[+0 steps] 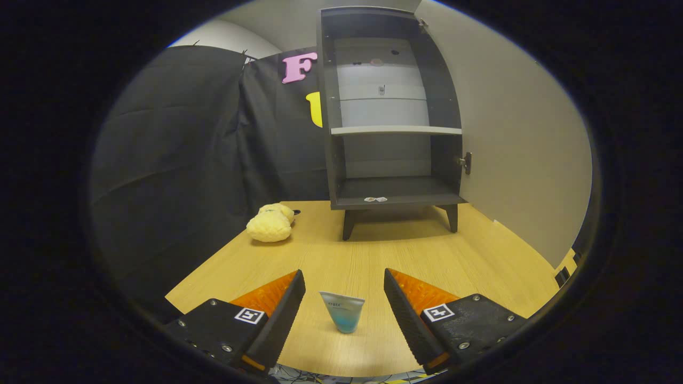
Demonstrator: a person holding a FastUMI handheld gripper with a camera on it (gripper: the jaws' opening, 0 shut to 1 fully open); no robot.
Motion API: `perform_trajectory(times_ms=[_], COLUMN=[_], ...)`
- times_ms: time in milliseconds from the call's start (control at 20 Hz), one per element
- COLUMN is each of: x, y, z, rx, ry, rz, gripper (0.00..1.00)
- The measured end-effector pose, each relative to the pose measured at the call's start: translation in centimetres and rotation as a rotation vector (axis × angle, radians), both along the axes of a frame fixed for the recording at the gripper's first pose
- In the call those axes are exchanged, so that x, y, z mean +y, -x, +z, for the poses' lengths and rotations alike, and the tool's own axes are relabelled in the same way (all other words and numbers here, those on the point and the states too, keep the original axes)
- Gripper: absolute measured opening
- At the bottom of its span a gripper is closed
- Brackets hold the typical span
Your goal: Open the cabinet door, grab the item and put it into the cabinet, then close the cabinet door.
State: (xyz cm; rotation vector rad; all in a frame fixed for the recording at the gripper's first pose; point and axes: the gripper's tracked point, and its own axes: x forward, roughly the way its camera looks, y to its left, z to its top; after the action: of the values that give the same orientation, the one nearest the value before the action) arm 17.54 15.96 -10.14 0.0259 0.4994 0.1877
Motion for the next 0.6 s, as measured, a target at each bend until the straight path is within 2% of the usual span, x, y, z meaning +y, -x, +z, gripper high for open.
perform_trajectory(times_ms=[200, 400, 600], x=[-0.2, -0.4, -0.6], y=[1.0, 1.7, 2.9], z=[-1.3, -2.6, -3.4], rx=[0.057, 0.112, 0.180], ry=[0.034, 0.058, 0.057], rz=[0.015, 0.002, -0.030], gripper=[0.87, 0.86, 0.76])
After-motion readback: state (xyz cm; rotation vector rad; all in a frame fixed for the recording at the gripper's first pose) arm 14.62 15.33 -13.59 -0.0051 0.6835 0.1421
